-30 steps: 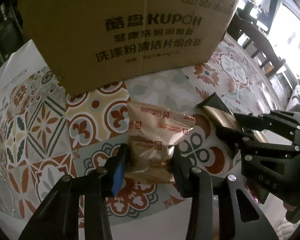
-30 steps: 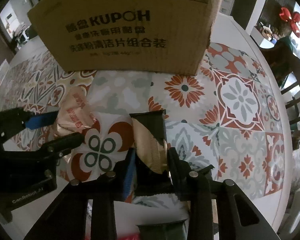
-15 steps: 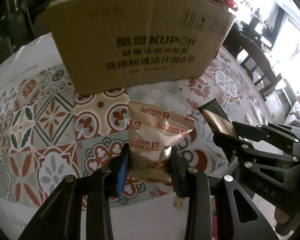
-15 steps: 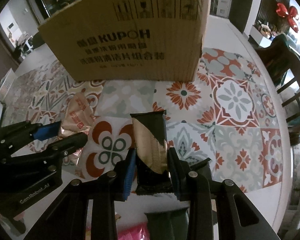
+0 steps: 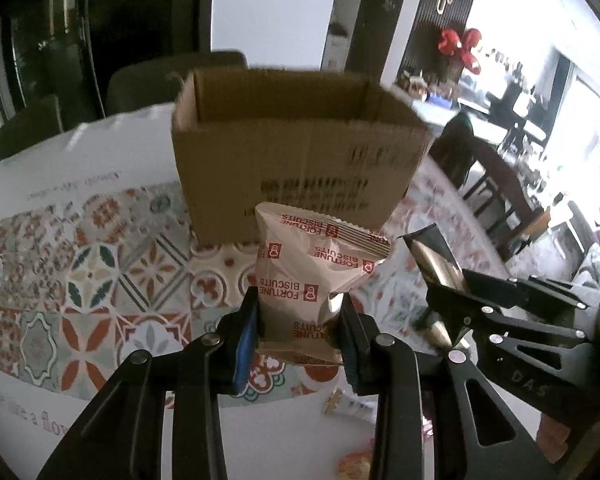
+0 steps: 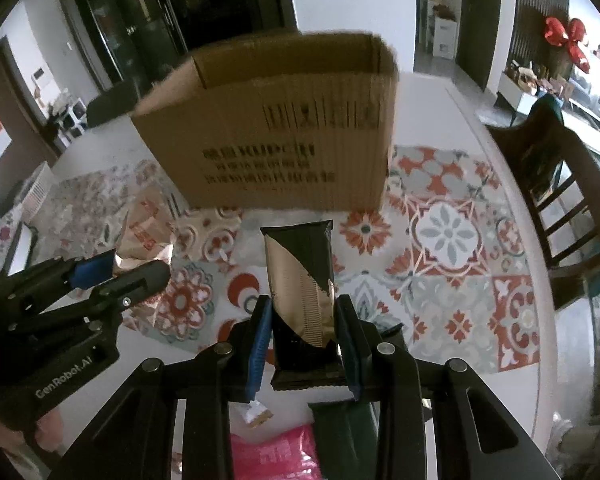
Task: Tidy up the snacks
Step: 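Carry the biscuit pack and black-and-gold bar over the cardboard box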
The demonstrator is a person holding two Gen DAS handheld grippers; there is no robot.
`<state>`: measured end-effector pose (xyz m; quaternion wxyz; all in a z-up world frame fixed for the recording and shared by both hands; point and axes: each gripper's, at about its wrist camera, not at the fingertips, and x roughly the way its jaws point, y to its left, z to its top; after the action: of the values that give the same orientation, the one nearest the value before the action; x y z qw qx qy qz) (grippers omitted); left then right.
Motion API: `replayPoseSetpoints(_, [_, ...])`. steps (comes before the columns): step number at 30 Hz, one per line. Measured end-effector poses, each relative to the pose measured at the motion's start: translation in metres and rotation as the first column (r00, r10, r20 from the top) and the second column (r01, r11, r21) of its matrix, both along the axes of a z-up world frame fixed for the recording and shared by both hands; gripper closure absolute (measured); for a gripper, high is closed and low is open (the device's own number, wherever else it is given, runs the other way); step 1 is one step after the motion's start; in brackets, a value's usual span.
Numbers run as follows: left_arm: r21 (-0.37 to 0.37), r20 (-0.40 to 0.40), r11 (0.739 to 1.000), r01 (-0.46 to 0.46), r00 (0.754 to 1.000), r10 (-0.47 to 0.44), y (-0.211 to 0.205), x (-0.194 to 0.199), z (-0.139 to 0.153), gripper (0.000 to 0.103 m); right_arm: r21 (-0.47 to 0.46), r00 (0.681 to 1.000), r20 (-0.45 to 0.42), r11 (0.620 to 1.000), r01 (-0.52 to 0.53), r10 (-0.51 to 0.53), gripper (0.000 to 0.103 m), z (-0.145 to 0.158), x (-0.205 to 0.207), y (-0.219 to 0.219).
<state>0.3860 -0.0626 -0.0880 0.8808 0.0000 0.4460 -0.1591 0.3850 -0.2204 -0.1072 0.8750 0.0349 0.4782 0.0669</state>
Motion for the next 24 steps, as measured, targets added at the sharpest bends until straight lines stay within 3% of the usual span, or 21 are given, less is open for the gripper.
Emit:
replayPoseSetpoints(13, [-0.033,0.164,0.999,0.0,0.986,0.005,0.0,0.001,0.067,0.067,0.028,0.983,0.185,1.0,-0.007,0.002,0.07,0.069,0.001,-0.003])
replayPoseSetpoints(24, [-0.03,0.235,0.999,-0.019,0.972,0.025,-0.002,0.036,0.1,0.067,0.043,0.965,0.264,0.999,-0.011,-0.001,0.07,0.098,0.029,-0.006])
